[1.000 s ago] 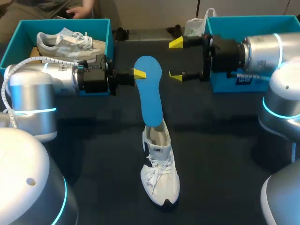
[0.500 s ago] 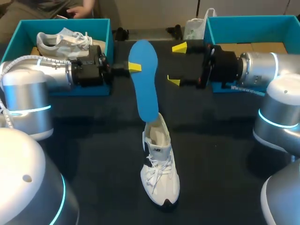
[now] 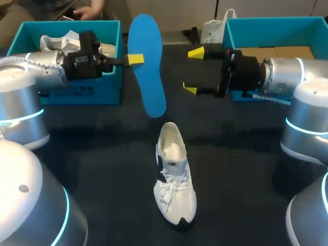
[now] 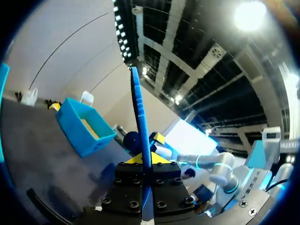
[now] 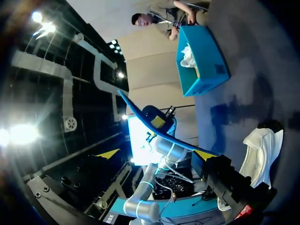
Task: Take the shoe out of the shoebox, open the shoe tongue, remove and reinsert the insole, then place the shoe into the shoebox
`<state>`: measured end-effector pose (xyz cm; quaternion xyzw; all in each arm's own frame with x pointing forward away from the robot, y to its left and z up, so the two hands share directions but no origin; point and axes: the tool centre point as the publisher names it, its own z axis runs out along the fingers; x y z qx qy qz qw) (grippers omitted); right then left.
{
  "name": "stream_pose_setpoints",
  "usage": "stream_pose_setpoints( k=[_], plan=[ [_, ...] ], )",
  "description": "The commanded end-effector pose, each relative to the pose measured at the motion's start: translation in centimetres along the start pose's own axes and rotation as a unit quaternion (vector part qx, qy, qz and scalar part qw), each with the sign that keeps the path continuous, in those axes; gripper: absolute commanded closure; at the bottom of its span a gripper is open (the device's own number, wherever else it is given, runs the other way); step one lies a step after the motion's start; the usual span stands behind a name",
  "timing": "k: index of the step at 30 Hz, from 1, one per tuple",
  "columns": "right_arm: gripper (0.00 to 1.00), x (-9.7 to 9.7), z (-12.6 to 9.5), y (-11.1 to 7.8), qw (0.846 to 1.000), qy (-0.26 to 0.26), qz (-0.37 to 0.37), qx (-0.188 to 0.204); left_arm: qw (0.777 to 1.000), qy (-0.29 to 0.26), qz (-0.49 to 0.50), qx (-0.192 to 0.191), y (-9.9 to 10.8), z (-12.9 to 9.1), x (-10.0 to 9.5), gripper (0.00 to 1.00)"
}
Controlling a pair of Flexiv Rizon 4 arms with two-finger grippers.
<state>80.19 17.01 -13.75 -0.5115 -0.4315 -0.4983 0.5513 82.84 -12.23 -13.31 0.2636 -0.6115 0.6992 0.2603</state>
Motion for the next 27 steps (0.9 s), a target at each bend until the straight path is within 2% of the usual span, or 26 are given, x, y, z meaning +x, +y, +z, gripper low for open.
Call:
stream_pose_setpoints(
  k=[1, 9, 14, 17, 20, 27],
  plan=[
    [0.00, 0.0, 0.2, 0.1, 1.000, -0.001, 0.001, -0.001, 0.930, 0.021, 0.364, 0.046, 0.5, -0.1, 0.2, 1.00],
    [0.00, 0.0, 0.2, 0.1, 1.000, -0.001, 0.001, -0.001, 0.930, 0.021, 0.364, 0.046, 0.5, -0.1, 0.2, 1.00],
    [0.00, 0.0, 0.2, 0.1, 1.000, -0.001, 0.001, -0.001, 0.881, 0.055, 0.468, 0.046, 0.0, -1.1, 1.2, 1.00],
    [0.00, 0.0, 0.2, 0.1, 1.000, -0.001, 0.001, -0.001, 0.842, 0.071, 0.534, 0.031, -0.2, -1.4, 2.1, 1.00],
    [0.00, 0.0, 0.2, 0.1, 1.000, -0.001, 0.001, -0.001, 0.807, 0.112, 0.579, 0.008, -0.6, -1.7, 2.8, 1.00],
    [0.00, 0.0, 0.2, 0.1, 1.000, -0.001, 0.001, -0.001, 0.807, 0.112, 0.579, 0.008, -0.6, -1.7, 2.8, 1.00]
  ],
)
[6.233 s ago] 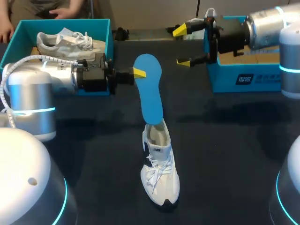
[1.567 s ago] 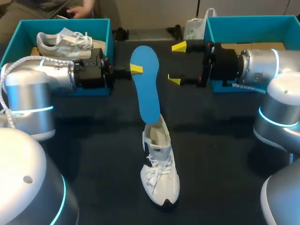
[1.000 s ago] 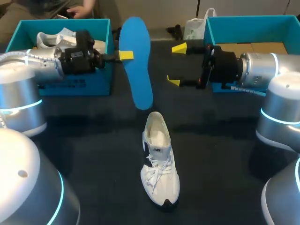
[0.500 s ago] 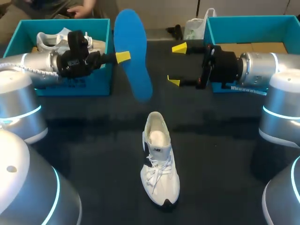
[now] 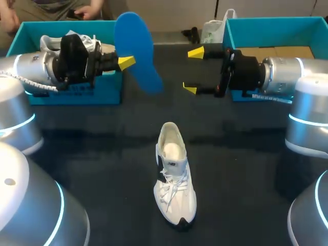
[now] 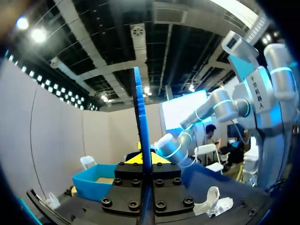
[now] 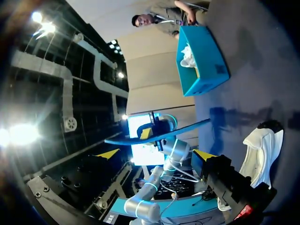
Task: Take the shoe out of the shoebox, open the shoe tongue, remove and reinsert the insole, then place the shoe into the shoebox
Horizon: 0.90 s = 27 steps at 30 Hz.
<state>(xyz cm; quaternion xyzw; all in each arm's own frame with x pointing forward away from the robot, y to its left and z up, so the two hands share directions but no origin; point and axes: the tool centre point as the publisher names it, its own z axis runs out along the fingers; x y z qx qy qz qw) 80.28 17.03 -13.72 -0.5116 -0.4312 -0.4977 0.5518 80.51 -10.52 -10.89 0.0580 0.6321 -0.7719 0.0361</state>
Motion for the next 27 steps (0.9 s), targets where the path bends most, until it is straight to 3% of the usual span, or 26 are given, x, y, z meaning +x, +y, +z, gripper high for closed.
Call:
stream_pose_setpoints(
  k=[1, 3, 8, 14, 17, 27],
  plan=[
    [0.00, 0.0, 0.1, 0.0, 1.000, -0.001, 0.000, -0.001, 0.983, 0.066, 0.174, 0.003, 0.3, -0.2, -0.5, 1.00],
    [0.00, 0.0, 0.1, 0.0, 1.000, -0.001, 0.000, -0.001, 0.983, 0.066, 0.174, 0.003, 0.3, -0.2, -0.5, 1.00],
    [0.00, 0.0, 0.1, 0.0, 1.000, -0.001, 0.000, -0.001, 0.953, 0.091, 0.286, -0.032, 1.1, 0.5, -0.3, 1.00],
    [0.00, 0.0, 0.1, 0.0, 1.000, -0.001, 0.000, -0.001, 0.904, 0.108, 0.410, -0.057, 1.9, 0.6, 0.0, 1.00],
    [0.00, 0.0, 0.1, 0.0, 1.000, -0.001, 0.000, -0.001, 0.883, 0.107, 0.454, -0.044, 1.7, 0.1, 0.0, 1.00],
    [0.00, 0.0, 0.1, 0.0, 1.000, -0.001, 0.000, -0.001, 0.883, 0.107, 0.454, -0.044, 1.7, 0.1, 0.0, 1.00]
  ],
)
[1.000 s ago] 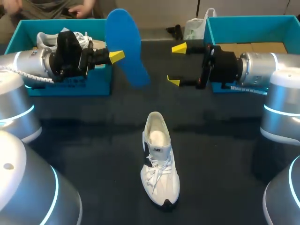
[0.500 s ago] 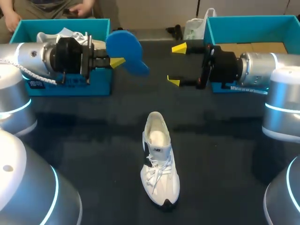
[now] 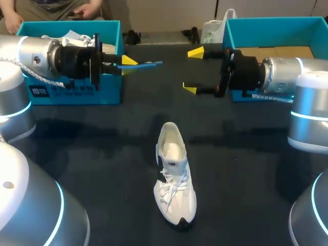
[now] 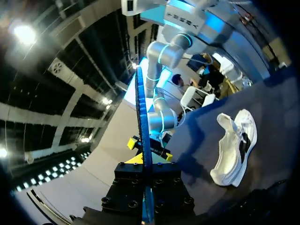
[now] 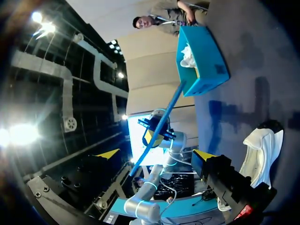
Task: Take the shoe out of the shoebox, open the shoe tongue, remove and reinsert the insole, then place the shoe into the shoebox
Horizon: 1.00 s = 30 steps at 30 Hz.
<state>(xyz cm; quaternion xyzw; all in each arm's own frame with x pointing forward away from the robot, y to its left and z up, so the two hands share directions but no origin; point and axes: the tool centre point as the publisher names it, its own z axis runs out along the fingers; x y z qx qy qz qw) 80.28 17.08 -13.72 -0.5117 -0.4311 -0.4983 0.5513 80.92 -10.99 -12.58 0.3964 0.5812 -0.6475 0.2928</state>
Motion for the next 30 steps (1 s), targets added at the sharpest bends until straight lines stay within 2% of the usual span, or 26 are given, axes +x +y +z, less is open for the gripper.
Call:
stream_pose_setpoints(
  k=[1, 4, 6, 7, 13, 22, 30],
  plan=[
    [0.00, 0.0, 0.1, 0.0, 1.000, -0.001, 0.000, 0.000, 0.999, 0.004, 0.038, -0.005, -0.2, 0.0, 0.0, 1.00],
    [0.00, 0.0, 0.1, 0.0, 1.000, -0.001, 0.000, 0.000, 0.998, 0.003, 0.057, -0.004, -0.1, 0.3, 0.1, 1.00],
    [0.00, 0.0, 0.1, 0.0, 1.000, -0.001, 0.000, 0.000, 0.998, 0.001, 0.059, -0.021, 0.3, 0.6, 0.2, 1.00],
    [0.00, 0.0, 0.1, 0.0, 1.000, -0.001, 0.000, 0.000, 0.997, -0.007, 0.073, -0.013, 0.4, 0.7, 0.2, 1.00],
    [0.00, 0.0, 0.1, 0.0, 1.000, -0.001, 0.000, 0.000, 0.990, -0.019, 0.129, -0.058, 0.3, 1.1, 1.1, 1.00],
    [0.00, -0.1, 0.3, 0.1, 1.000, -0.012, -0.010, 0.006, 0.971, 0.000, 0.202, -0.127, 0.7, 2.5, 1.7, 1.00],
    [0.00, -1.0, 1.4, -1.5, 0.996, -0.051, -0.066, 0.027, 0.965, 0.009, 0.225, -0.134, 1.5, 2.8, 1.6, 1.00]
  ],
)
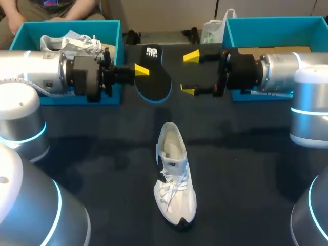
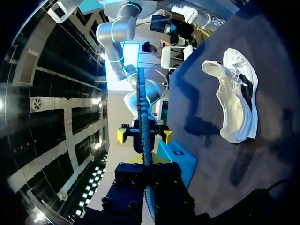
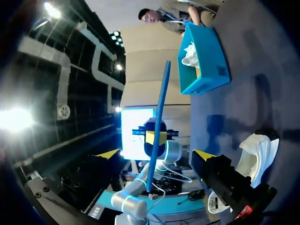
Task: Take the shoe out of the shoebox, open the shoe tongue, remove and reinsert the insole, then place the shoe into the shoebox
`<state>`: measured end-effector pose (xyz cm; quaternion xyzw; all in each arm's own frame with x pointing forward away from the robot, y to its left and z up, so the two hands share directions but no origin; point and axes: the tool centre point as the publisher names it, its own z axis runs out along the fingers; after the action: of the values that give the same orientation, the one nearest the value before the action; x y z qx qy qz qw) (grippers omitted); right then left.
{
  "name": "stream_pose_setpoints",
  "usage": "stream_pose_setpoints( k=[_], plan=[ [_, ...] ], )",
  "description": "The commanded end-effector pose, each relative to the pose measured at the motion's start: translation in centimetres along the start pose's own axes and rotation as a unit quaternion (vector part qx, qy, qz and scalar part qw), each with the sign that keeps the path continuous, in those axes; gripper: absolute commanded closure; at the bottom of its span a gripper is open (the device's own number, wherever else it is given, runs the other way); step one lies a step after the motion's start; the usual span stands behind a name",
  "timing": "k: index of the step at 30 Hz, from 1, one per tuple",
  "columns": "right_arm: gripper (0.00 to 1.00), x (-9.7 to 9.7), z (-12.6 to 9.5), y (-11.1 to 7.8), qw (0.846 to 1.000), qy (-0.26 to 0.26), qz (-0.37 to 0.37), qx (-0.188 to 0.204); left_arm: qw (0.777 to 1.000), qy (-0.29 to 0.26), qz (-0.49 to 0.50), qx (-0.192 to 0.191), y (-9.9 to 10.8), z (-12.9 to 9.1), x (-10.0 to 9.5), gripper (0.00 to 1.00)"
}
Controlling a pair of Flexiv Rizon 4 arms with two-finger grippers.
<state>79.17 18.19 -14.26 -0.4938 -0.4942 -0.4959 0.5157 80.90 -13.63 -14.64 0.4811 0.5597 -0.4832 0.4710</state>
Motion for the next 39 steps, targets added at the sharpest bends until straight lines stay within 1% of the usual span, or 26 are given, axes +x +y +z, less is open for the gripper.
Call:
stream_pose_setpoints(
  k=[1, 7, 16, 17, 21, 22, 28, 34, 39],
  plan=[
    [0.00, -0.2, 0.5, -0.6, 1.000, -0.010, -0.011, 0.003, 1.000, 0.005, 0.010, -0.007, 0.2, 0.3, 0.2, 1.00],
    [0.00, -0.7, 1.5, -1.2, 0.999, -0.027, -0.020, 0.020, 1.000, 0.011, 0.013, 0.004, 0.9, 0.5, 0.8, 1.00],
    [0.00, -0.7, 1.5, -1.2, 0.999, -0.027, -0.020, 0.020, 1.000, 0.011, 0.013, 0.004, 0.9, 0.5, 0.8, 1.00],
    [0.00, -0.7, 1.5, -1.2, 0.999, -0.027, -0.020, 0.020, 1.000, 0.004, 0.017, 0.004, 0.9, 0.6, 0.9, 1.00],
    [0.00, -0.8, 2.8, -0.6, 0.998, -0.052, -0.018, 0.034, 0.999, -0.001, 0.032, 0.005, 1.1, 0.9, 1.1, 1.00],
    [0.00, -0.9, 3.1, -0.5, 0.998, -0.054, -0.019, 0.038, 0.999, 0.000, 0.038, 0.001, 1.2, 0.9, 1.1, 1.00],
    [0.00, -1.2, 4.1, -0.8, 0.996, -0.058, -0.044, 0.051, 0.998, 0.004, 0.059, -0.002, 1.3, 1.2, 1.4, 1.00],
    [0.00, -1.5, 5.1, -1.1, 0.993, -0.075, -0.057, 0.075, 0.998, 0.007, 0.063, -0.007, 1.5, 1.4, 1.6, 1.00],
    [0.00, -2.0, 5.4, -1.4, 0.993, -0.079, -0.050, 0.074, 0.998, 0.007, 0.065, -0.006, 1.4, 1.4, 1.6, 1.00]
  ],
)
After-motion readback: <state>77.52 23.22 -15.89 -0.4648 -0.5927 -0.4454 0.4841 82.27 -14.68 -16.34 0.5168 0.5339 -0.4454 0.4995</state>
